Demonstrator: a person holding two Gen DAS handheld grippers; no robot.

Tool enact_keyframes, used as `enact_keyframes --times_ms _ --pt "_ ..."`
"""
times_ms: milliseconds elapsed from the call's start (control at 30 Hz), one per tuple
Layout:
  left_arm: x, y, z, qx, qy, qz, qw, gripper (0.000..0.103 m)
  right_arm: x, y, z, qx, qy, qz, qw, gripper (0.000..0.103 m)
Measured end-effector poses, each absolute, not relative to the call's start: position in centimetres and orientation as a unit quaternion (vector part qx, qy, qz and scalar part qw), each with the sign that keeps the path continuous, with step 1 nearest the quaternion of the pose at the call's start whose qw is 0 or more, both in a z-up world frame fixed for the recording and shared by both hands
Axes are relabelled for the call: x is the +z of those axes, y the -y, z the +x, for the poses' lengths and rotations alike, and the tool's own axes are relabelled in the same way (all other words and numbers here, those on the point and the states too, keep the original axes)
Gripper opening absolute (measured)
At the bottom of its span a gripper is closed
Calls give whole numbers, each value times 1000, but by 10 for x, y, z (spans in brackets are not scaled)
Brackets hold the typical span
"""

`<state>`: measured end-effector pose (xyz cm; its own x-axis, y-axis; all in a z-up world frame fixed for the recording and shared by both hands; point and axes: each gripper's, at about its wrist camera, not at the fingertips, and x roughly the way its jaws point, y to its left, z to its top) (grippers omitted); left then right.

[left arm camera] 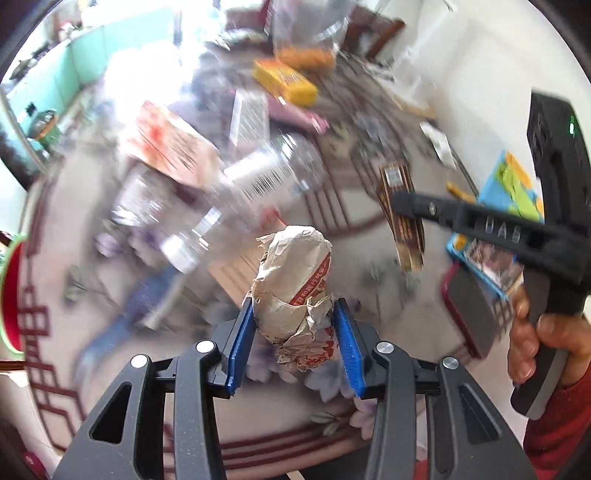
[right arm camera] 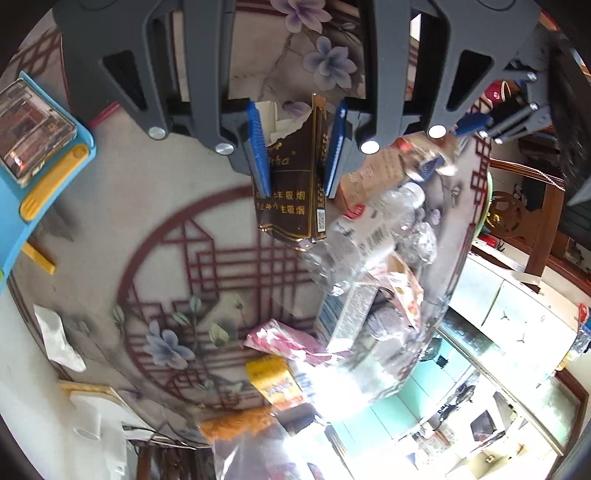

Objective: Collect trash
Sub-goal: 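Grasp the dark brown box with the right tool while the left tool grasps crumpled brown paper, then carry the crumpled paper with the left tool to the bucket while the right tool carries the brown box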

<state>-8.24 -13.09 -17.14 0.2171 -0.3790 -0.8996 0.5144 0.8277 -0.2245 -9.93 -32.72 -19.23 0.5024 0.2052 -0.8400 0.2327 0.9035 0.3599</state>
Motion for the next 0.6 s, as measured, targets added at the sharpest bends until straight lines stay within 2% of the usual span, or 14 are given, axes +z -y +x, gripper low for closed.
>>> enact_keyframes --times_ms 233,600 --pt "-136 91 -58 -238 -518 39 821 40 -172 312 -88 9 -482 198 853 30" --pt "-122 31 -52 -171 -493 -12 853 41 -152 271 -62 48 -486 131 863 30"
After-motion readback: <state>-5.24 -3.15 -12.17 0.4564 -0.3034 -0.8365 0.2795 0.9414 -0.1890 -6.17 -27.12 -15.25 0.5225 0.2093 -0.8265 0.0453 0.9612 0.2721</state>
